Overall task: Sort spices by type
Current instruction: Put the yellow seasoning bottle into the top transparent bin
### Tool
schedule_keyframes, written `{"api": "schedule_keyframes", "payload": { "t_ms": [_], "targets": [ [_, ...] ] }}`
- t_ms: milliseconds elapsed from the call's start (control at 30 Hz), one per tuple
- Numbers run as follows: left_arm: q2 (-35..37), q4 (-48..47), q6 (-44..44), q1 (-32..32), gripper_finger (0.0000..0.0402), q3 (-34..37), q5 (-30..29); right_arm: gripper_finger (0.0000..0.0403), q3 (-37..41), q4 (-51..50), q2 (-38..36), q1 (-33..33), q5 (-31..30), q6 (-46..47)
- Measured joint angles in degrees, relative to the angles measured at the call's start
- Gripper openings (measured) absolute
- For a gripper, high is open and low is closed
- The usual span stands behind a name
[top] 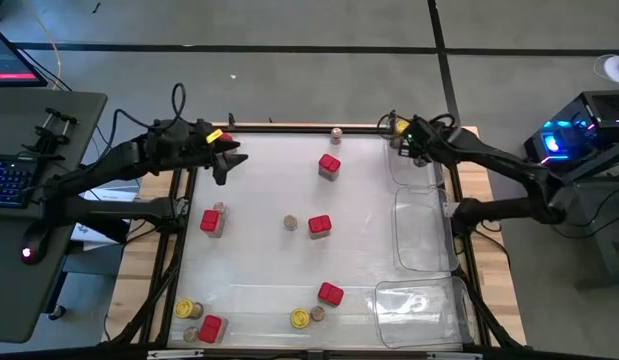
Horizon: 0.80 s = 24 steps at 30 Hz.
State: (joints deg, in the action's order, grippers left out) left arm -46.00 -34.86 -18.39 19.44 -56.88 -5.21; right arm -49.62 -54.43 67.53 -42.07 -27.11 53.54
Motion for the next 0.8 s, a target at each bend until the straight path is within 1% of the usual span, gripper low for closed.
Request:
{"api": "schedule_keyframes", "payload": {
  "t_ms": [100, 267, 467, 667, 800],
  "targets": [
    [-0.4, 0.1, -1.1, 0.0, 0.0239, 0.0, 0.0, 0.0211, 0.7, 4.5, 2.5, -2.4, 0.7, -1.5],
    [-1.2, 0.2, -1.6, 0.0, 0.0239, 0.0, 0.0, 0.0211, 0.7, 8.5, 6.5, -5.9, 0.8, -6.1],
    [-2.5, 0.2, -1.6, 0.0, 0.0239, 0.0, 0.0, 0.0213, 0.7, 9.0, 9.3, -8.5, 1.3, -9.0],
    [-3.8, 0.2, -1.6, 0.0, 0.0239, 0.0, 0.0, 0.0273, 0.7, 9.7, 9.4, -8.3, 0.8, -8.1],
    [-4.7, 0.2, -1.6, 0.0, 0.0239, 0.0, 0.0, 0.0282, 0.7, 9.7, 9.3, -8.4, 0.7, -8.1]
  ]
}}
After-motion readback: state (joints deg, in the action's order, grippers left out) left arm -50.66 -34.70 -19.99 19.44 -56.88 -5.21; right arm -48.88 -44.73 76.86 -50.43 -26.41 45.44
